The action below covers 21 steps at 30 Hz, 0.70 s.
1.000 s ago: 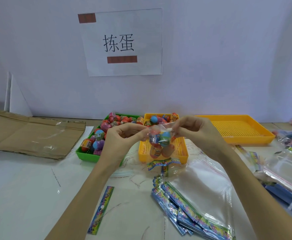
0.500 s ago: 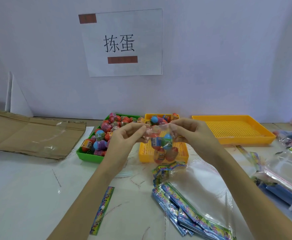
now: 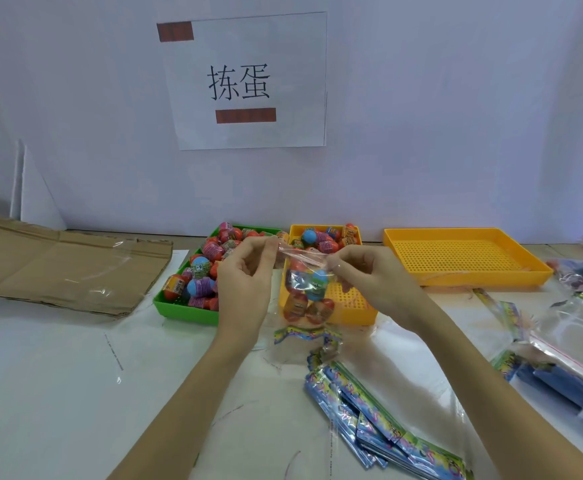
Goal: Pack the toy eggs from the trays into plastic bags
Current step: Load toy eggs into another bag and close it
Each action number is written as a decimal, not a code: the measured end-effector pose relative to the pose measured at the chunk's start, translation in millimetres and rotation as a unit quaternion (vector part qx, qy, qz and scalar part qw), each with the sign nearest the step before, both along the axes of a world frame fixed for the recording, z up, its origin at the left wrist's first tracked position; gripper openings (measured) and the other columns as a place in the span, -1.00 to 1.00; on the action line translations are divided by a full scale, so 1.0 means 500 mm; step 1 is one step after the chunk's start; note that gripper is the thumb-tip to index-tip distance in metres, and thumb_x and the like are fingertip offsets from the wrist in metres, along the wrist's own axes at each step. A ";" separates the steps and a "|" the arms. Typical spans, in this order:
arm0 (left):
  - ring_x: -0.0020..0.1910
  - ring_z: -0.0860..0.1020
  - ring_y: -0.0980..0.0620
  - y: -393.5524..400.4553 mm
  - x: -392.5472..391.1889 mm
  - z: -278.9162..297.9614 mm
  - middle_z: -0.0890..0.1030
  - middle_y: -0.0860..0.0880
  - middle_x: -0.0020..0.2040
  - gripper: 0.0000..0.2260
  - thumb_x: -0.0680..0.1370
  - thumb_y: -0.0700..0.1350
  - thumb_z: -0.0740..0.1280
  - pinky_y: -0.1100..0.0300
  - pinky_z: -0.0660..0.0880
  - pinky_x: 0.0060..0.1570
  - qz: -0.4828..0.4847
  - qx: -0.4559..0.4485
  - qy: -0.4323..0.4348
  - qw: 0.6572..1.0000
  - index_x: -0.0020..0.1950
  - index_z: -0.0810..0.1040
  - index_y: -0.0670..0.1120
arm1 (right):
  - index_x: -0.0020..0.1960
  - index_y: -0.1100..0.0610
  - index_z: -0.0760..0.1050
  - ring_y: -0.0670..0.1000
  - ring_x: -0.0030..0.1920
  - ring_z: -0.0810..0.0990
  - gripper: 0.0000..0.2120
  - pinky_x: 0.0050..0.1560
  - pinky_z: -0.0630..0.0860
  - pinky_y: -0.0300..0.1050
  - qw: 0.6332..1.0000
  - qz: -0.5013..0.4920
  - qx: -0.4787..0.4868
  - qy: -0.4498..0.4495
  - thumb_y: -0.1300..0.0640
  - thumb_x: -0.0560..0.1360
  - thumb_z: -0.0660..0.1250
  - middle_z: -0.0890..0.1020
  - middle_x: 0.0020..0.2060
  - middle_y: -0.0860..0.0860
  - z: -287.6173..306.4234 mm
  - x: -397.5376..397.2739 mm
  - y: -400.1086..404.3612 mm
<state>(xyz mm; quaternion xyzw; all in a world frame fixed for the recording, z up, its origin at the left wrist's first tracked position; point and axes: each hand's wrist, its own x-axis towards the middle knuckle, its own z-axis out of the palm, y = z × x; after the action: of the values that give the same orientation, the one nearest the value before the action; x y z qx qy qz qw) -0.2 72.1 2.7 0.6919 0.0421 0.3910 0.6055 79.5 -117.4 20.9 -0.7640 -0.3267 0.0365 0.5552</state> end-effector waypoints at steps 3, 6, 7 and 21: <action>-0.17 0.65 0.07 -0.017 -0.002 -0.002 0.69 0.01 -0.19 -0.84 0.70 -0.09 0.33 0.24 0.58 -0.08 0.014 -0.026 -0.006 1.000 -0.04 0.64 -0.03 | -0.04 0.12 0.67 0.01 -0.30 0.56 -0.85 -0.27 0.52 -0.16 0.996 -0.016 -0.040 -0.082 0.10 0.64 0.37 0.62 -0.32 0.02 -0.006 -0.004 0.012; -0.28 0.58 0.05 -0.030 -0.004 -0.004 0.60 -0.03 -0.28 -0.82 0.72 -0.08 0.28 0.16 0.57 -0.19 0.035 -0.033 -0.014 0.999 -0.04 0.58 -0.07 | 0.04 0.13 0.67 -0.07 -0.24 0.58 -0.91 -0.21 0.49 -0.24 0.989 -0.035 -0.039 -0.139 0.14 0.62 0.40 0.63 -0.27 -0.08 -0.010 -0.007 0.019; -0.30 0.55 0.05 -0.032 -0.004 -0.004 0.57 -0.03 -0.29 -0.82 0.73 -0.07 0.27 0.13 0.56 -0.21 0.037 -0.026 -0.014 0.999 -0.04 0.56 -0.08 | 0.10 0.12 0.65 -0.06 -0.22 0.59 -0.90 -0.19 0.52 -0.21 0.986 -0.036 -0.038 -0.157 0.14 0.61 0.41 0.63 -0.26 -0.06 -0.012 -0.009 0.019; -0.31 0.48 0.18 -0.025 0.000 -0.011 0.52 0.01 -0.33 -0.81 0.72 -0.05 0.27 0.33 0.45 -0.27 0.005 -0.037 0.045 0.998 -0.03 0.58 -0.07 | 0.12 0.03 0.71 -0.10 0.08 0.60 -0.84 0.01 0.60 -0.13 0.980 -0.036 -0.020 -0.193 0.04 0.57 0.45 0.64 0.08 -0.07 0.006 -0.022 0.017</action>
<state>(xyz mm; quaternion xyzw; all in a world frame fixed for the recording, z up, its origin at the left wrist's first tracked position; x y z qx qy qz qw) -0.2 59.5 -2.9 0.6862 0.0874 0.3604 0.6258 68.6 -108.7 24.0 -0.7792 -0.3989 -0.1247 0.4671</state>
